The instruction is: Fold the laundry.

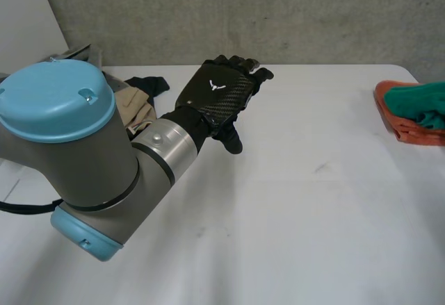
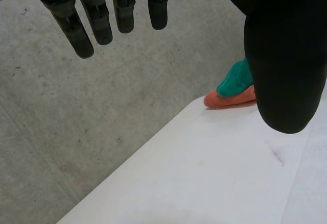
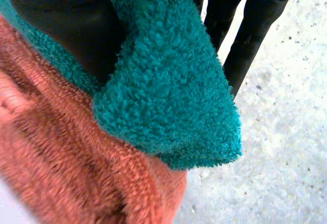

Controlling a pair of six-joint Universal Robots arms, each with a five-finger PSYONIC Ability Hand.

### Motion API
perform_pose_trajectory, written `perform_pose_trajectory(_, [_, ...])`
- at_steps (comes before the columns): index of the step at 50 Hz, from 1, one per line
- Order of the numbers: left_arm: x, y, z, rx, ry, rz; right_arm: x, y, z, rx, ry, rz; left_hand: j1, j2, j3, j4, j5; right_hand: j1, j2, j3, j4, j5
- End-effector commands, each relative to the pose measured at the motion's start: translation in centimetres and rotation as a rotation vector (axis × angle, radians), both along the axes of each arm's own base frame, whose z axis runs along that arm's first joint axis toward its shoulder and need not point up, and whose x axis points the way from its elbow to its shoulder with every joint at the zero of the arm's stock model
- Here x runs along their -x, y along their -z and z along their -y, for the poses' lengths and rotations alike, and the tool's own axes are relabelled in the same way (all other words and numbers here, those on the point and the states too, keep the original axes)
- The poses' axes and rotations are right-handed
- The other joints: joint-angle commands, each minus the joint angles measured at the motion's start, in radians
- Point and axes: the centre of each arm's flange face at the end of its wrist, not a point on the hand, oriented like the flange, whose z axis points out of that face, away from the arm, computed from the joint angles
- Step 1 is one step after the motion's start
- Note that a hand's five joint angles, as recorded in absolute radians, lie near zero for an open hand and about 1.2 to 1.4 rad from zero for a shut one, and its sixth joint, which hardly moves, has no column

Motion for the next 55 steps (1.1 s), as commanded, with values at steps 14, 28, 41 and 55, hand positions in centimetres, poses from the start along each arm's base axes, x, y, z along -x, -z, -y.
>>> perform_pose_trajectory(14, [0.1, -0.2, -0.1, 0.005, 0.003, -0.006, -0.1, -4.5, -1.9, -0.093, 0.087, 0.05, -0.008, -0.001, -0.007, 0.003, -0.016, 0.362, 0.243, 0.221, 0.196, 0.236])
perform_pose_trajectory(28, [0.0, 0.0, 0.0, 0.001, 0.0, -0.001, -0.8, -3.9, -1.7, -0.084, 0.083, -0.021, -0.008, -0.001, -0.007, 0.003, -0.016, 0.362, 0.243, 0.221, 0.196, 0.236])
perform_pose_trajectory(41, [0.1, -0.4, 0.4, 0.013, -0.006, -0.007, -2.5, -16.4, 3.0, 0.408, 0.15, -0.041, -0.008, -0.001, -0.007, 0.003, -0.016, 0.362, 0.243, 0.221, 0.196, 0.236])
perform_pose_trajectory(55, [0.0, 1.0, 0.7, -0.018, -0.014, 0.015, -2.0, -4.5, 4.6, 0.173, 0.075, 0.078, -0.008, -0.001, -0.007, 0.003, -0.016, 0.362, 0.243, 0.221, 0.196, 0.236])
